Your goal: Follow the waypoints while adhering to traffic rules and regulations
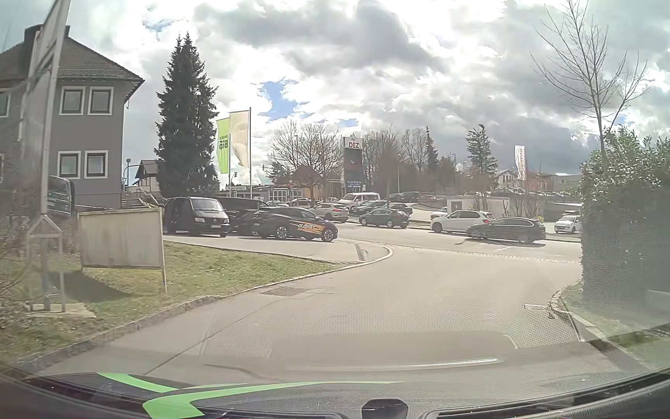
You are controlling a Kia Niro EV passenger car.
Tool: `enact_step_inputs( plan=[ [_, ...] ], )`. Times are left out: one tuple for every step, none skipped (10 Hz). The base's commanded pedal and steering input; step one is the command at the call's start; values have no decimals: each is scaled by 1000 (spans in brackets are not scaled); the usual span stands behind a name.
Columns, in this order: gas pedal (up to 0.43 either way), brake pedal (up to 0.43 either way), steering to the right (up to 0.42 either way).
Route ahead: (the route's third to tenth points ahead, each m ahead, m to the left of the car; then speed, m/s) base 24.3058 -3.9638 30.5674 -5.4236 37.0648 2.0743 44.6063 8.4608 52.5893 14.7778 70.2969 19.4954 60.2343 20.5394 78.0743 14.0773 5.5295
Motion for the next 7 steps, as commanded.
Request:
enact_step_inputs(
  plan=[
    [0, 177, 99],
    [0, 177, 107],
    [0, 171, 112],
    [0, 159, 120],
    [0, 159, 125],
    [0, 152, 132],
    [0, 146, 136]
  ],
)
